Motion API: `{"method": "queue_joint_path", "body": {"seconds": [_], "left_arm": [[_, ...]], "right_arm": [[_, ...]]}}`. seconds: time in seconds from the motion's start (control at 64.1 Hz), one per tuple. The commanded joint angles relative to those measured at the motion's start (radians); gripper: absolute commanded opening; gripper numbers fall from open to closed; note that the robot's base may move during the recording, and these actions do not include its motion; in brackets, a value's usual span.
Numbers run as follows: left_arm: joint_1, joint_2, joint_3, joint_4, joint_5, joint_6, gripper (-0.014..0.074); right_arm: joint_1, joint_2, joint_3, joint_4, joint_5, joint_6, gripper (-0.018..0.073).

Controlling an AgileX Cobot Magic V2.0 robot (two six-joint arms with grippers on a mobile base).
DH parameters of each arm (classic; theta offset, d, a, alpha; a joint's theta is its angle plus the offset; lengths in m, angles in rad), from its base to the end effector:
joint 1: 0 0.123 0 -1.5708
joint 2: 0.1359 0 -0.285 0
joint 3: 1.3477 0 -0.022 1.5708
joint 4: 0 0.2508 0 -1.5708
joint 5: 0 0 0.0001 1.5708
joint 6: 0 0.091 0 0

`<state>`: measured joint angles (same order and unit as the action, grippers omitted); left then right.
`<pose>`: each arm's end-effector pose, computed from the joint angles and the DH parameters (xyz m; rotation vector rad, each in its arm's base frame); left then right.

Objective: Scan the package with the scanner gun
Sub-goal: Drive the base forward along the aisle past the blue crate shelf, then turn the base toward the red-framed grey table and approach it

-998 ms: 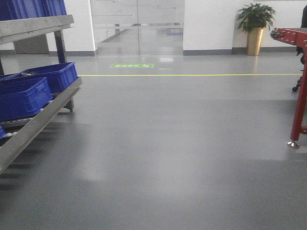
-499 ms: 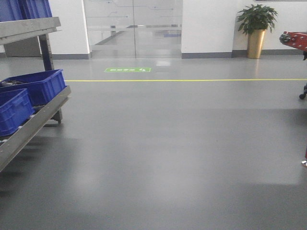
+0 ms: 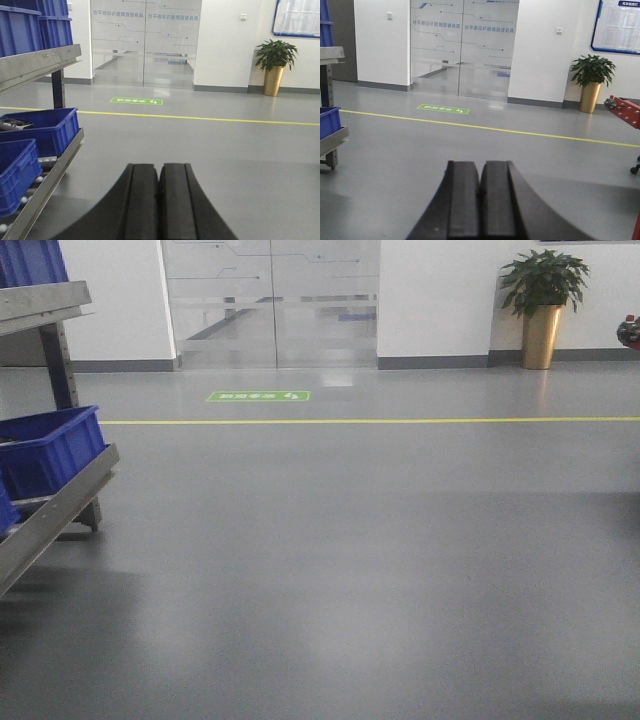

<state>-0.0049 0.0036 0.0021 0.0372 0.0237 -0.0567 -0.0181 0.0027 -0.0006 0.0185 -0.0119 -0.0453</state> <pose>0.0568 -0.0002 0.2101 -0.0118 1.5130 -0.0189 0.0563 -0.0010 0.2143 -0.0062 1.4739 -0.0366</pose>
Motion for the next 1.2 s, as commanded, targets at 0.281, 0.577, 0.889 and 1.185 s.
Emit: {"method": "queue_joint_path", "body": {"seconds": [0.281,0.577,0.889,1.185], "left_arm": [[-0.005,-0.004,-0.002,0.0,-0.017,-0.004,-0.0111],[-0.005,-0.004,-0.002,0.0,-0.017,-0.004,-0.0111],[-0.005,-0.004,-0.002,0.0,-0.017,-0.004,-0.0111],[-0.005,-0.004,-0.002,0.0,-0.017,-0.004,-0.0111]], "right_arm": [[0.001,-0.003,0.001,-0.005,-0.018,-0.002,-0.0169],[0.001,-0.003,0.001,-0.005,-0.018,-0.002,-0.0169],[0.001,-0.003,0.001,-0.005,-0.018,-0.002,-0.0169],[0.001,-0.003,0.001,-0.005,-0.018,-0.002,-0.0169]]}}
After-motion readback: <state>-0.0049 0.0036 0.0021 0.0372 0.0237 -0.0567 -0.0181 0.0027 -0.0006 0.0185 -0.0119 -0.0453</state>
